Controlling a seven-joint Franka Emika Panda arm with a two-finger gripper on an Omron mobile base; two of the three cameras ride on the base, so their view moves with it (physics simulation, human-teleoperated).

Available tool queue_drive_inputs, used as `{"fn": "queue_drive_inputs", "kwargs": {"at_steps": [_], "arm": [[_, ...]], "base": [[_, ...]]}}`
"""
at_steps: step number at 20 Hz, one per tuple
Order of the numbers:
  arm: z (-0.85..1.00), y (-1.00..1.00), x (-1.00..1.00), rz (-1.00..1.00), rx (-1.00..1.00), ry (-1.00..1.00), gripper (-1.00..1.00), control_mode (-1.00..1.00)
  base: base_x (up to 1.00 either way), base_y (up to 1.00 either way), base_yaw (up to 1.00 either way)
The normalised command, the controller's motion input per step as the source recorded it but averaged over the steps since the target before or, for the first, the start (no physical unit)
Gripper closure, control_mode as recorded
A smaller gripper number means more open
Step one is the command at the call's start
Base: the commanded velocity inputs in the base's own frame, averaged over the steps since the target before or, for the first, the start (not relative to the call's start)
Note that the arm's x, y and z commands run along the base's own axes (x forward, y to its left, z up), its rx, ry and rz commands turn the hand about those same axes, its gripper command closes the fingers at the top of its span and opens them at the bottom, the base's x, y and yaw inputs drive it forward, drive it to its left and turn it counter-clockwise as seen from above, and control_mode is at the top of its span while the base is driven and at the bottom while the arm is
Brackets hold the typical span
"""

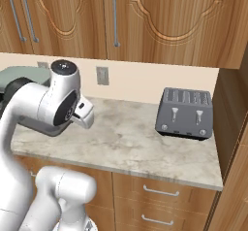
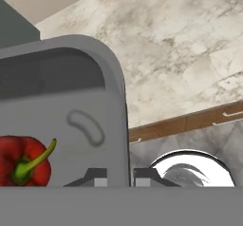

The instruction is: Take the bell pepper and bell pepper out of the freezer and place them in the tupperware container on the counter. Then put the tupperware containing the vegetables back in the freezer.

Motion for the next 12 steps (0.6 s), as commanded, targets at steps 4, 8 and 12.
{"fn": "queue_drive_inputs", "kwargs": {"at_steps": [4, 8, 12], "arm": [[0.29, 0.25, -0.47, 0.00, 0.00, 0.00, 1.00, -1.00], [0.00, 0.00, 0.00, 0.00, 0.00, 0.00, 1.00, 1.00], [0.00, 0.00, 0.00, 0.00, 0.00, 0.00, 1.00, 1.00]], "base": [[0.00, 0.00, 0.00], [-0.19, 0.35, 0.25], [0.00, 0.54, 0.89]]}}
